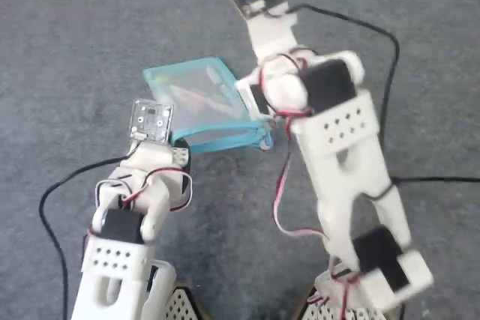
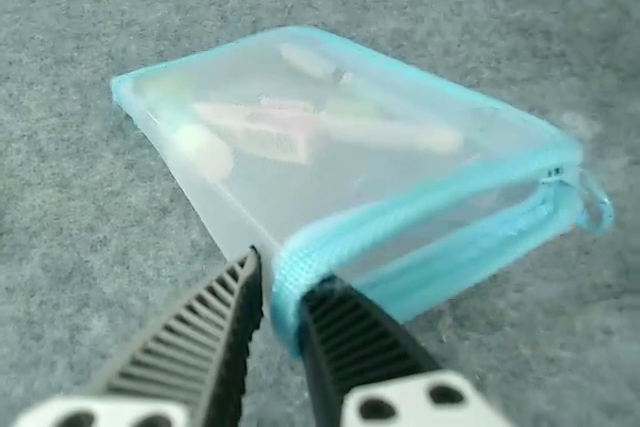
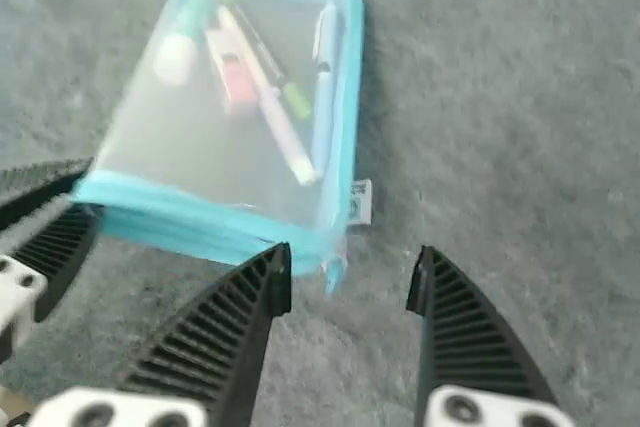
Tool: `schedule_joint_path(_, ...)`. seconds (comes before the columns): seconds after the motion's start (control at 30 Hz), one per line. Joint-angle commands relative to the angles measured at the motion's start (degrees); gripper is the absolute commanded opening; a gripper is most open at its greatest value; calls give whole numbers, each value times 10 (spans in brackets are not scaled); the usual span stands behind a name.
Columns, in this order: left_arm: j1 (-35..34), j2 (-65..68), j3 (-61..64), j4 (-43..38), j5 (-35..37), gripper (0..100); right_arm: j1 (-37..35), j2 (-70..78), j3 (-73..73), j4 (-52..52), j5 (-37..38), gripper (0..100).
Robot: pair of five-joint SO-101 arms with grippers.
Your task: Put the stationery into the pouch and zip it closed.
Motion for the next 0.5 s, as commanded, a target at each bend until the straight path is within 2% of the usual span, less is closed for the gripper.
schedule_joint_path(0.0, 2, -124, -7, 56, -5, 12, 8, -149, 251, -125, 16, 202)
schedule_joint_path(0.13, 2, -236, 23, 76, -35, 12, 5, -247, 530, -304, 18, 201)
schedule_joint_path(0.23, 2, -269, 38, 78, -35, 12, 4, -291, 662, -390, 16, 201)
schedule_joint_path(0.4, 2, -220, 29, 57, -25, 12, 3, -308, 721, -379, 18, 202)
schedule_joint_path(0.47, -19, -185, 16, 40, -14, 12, 2, -310, 731, -378, 15, 202)
